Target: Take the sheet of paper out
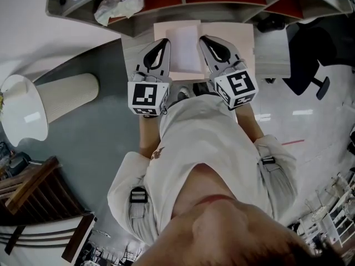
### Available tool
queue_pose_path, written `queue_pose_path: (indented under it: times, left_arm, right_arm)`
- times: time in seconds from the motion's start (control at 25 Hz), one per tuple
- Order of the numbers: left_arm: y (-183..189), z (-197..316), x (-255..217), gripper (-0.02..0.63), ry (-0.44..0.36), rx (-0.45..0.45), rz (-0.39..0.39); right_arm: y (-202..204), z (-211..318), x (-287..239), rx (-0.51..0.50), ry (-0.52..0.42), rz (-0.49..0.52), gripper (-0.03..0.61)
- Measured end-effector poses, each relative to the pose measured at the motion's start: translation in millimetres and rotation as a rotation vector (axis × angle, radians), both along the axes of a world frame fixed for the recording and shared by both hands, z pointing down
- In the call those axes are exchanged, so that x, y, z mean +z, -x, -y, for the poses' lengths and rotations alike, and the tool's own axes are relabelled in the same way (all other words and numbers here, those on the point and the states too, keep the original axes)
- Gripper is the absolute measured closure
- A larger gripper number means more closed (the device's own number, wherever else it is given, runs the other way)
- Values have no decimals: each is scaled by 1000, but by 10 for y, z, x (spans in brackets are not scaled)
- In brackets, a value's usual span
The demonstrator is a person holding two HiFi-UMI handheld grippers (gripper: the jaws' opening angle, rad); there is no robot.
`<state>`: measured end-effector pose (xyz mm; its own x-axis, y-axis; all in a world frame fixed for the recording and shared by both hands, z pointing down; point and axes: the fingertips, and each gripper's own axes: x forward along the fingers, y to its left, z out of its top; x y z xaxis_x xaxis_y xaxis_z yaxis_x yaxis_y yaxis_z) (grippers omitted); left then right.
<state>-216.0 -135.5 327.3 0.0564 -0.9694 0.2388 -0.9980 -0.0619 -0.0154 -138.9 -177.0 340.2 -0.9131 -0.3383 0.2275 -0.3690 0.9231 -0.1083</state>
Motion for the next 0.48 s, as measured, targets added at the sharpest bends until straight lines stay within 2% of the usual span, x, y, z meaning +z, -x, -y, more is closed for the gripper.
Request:
queue_pose_path:
  times: [0.48]
  left_arm:
    - [-65, 288, 42, 594, 32, -57, 33]
  right_arm:
    - [43, 366, 104, -62, 48, 38, 557]
